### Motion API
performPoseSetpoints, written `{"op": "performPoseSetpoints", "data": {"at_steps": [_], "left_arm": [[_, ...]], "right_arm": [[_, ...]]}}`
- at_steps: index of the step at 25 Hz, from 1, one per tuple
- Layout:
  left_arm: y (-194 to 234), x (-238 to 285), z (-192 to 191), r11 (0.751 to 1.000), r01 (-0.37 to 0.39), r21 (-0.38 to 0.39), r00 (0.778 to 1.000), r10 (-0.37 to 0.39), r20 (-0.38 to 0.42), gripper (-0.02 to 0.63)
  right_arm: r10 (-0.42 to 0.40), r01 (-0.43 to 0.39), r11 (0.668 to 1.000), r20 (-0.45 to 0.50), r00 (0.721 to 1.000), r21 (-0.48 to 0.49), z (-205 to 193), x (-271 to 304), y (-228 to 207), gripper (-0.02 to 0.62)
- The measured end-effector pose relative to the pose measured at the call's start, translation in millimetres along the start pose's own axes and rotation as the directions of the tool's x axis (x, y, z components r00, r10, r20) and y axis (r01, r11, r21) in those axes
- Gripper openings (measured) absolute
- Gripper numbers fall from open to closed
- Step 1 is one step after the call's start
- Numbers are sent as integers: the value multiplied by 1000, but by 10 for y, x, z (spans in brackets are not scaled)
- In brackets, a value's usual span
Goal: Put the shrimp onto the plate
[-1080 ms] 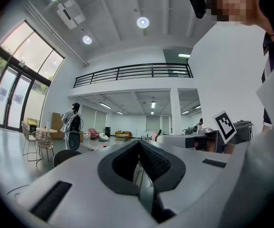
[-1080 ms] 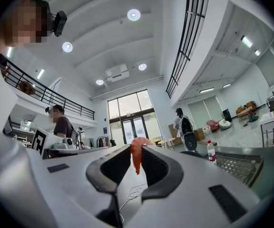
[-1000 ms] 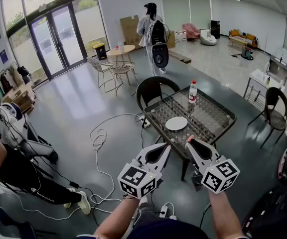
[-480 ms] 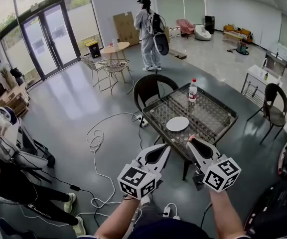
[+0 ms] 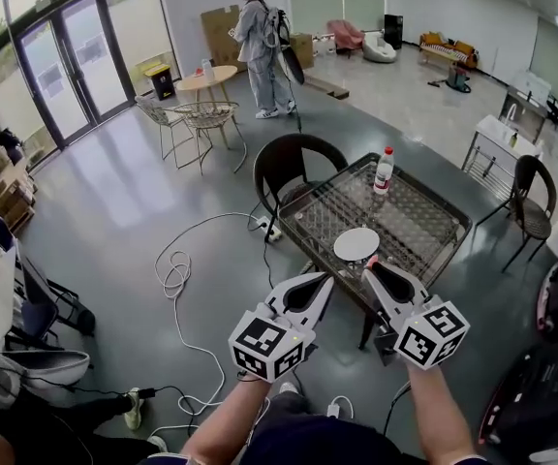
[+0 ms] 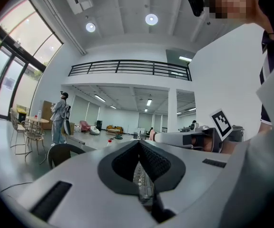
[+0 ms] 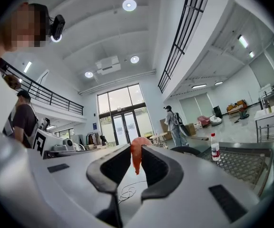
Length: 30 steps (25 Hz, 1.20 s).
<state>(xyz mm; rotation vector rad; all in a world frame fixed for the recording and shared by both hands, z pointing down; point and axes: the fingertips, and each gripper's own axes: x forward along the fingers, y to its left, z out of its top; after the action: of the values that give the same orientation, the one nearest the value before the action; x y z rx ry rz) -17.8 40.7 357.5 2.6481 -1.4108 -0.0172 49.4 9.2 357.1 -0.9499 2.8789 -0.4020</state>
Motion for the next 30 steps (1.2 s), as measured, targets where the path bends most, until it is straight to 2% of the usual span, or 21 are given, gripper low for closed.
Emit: {"op": "performPoseSetpoints", "data": {"at_steps": [9, 18, 24, 30], "left_arm": [[725, -42, -7, 994, 96, -43, 995, -97, -12, 9], [996, 89, -165, 985, 150, -86, 988, -153, -32, 9], [1182, 302, -309, 987, 134, -89, 987, -140, -75, 9], [1444, 644, -464, 994, 86, -67, 988, -94, -121, 9]], "right_arm": [[-114, 113, 993, -16, 993, -18, -4, 668, -45, 72], [-198, 194, 980, -70, 978, -53, -124, 883, -269, 72], [-212, 205, 977, -113, 971, -64, -240, 1079, -570, 72], [-186, 174, 982, -193, 963, -78, -417, 1409, -1017, 72]]}}
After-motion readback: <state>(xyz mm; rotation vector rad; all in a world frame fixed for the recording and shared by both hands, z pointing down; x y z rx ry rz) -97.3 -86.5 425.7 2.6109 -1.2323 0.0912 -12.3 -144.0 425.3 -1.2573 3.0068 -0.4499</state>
